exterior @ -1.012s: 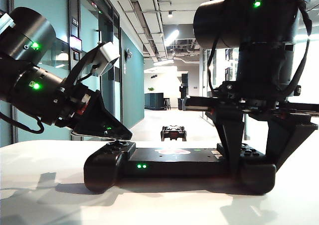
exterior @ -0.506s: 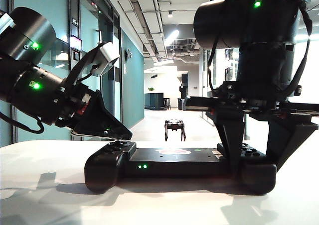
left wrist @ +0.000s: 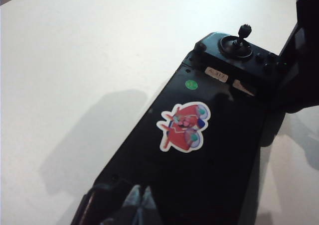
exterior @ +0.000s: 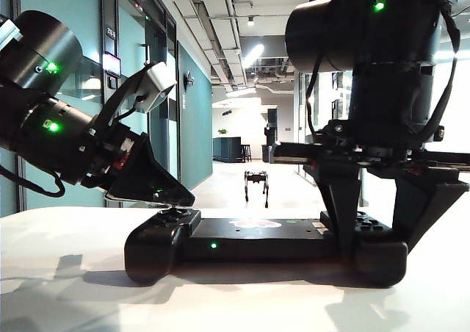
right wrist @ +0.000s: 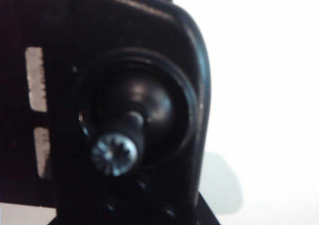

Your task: Push the left joystick on the remote control sitting on the white table forward to make the robot dog walk in a straight line until it approaches the door.

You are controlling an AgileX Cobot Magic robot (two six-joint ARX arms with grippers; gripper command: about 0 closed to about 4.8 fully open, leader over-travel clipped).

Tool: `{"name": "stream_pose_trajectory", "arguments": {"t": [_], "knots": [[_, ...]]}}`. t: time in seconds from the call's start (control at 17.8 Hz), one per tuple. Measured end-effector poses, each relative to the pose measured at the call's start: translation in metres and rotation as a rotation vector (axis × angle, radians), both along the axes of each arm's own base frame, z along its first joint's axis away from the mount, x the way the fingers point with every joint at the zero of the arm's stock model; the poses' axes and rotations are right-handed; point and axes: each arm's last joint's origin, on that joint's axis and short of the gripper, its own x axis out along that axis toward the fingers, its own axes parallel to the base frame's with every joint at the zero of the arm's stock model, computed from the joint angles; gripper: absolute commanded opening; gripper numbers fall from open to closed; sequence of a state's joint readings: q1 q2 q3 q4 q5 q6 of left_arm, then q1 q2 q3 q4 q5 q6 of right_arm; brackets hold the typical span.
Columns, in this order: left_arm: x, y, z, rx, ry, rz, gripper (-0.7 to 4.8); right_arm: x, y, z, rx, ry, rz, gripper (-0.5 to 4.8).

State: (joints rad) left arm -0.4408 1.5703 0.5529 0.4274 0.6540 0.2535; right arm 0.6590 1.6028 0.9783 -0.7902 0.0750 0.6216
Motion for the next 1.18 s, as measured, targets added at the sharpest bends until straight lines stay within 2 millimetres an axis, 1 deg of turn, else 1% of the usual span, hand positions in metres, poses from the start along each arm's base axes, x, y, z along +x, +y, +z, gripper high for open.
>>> {"name": "stream_pose_trajectory", "arguments": {"t": [0.22, 0.34, 0.39, 0.51, 0.56, 0.62, 0.67, 0.73, 0.79, 0.84, 0.96, 1.18], "knots": [[0.0, 0.0, 0.0, 0.0, 0.0, 0.0, -0.05, 0.0, 0.0, 0.0, 0.0, -0.001, 0.0, 1.98], [-0.002, 0.001, 0.005, -0.011, 0.011, 0.005, -0.05, 0.0, 0.0, 0.0, 0.002, -0.002, -0.001, 1.98], [-0.005, 0.002, 0.02, -0.044, -0.013, 0.013, -0.05, 0.0, 0.0, 0.0, -0.001, -0.001, 0.003, 1.98], [-0.014, 0.007, 0.056, -0.129, -0.086, 0.042, -0.05, 0.0, 0.0, 0.0, -0.004, -0.002, 0.002, 1.98], [-0.03, 0.015, 0.085, -0.18, -0.089, 0.115, -0.05, 0.0, 0.0, 0.0, -0.003, -0.003, 0.002, 1.98], [-0.04, 0.021, 0.1, -0.215, -0.106, 0.159, -0.05, 0.0, 0.0, 0.0, -0.006, -0.005, 0.002, 1.99], [-0.049, 0.027, 0.112, -0.222, -0.107, 0.214, -0.05, 0.0, 0.0, 0.0, -0.008, -0.007, 0.001, 2.03], [-0.06, 0.033, 0.124, -0.212, -0.111, 0.273, -0.05, 0.0, -0.001, 0.0, -0.01, -0.009, 0.001, 2.21], [-0.069, 0.04, 0.14, -0.203, -0.13, 0.334, -0.05, 0.0, -0.001, 0.0, -0.011, -0.01, 0.0, 3.19], [-0.084, 0.05, 0.164, -0.175, -0.155, 0.442, -0.05, 0.0, -0.001, -0.001, -0.015, -0.007, 0.006, 3.5], [-0.102, 0.061, 0.181, -0.137, -0.146, 0.508, -0.05, -0.001, -0.003, -0.003, -0.037, 0.006, 0.021, 3.49], [-0.129, 0.074, 0.19, -0.153, -0.171, 0.518, -0.05, 0.003, 0.001, 0.003, -0.023, -0.016, 0.036, 3.46]]}}
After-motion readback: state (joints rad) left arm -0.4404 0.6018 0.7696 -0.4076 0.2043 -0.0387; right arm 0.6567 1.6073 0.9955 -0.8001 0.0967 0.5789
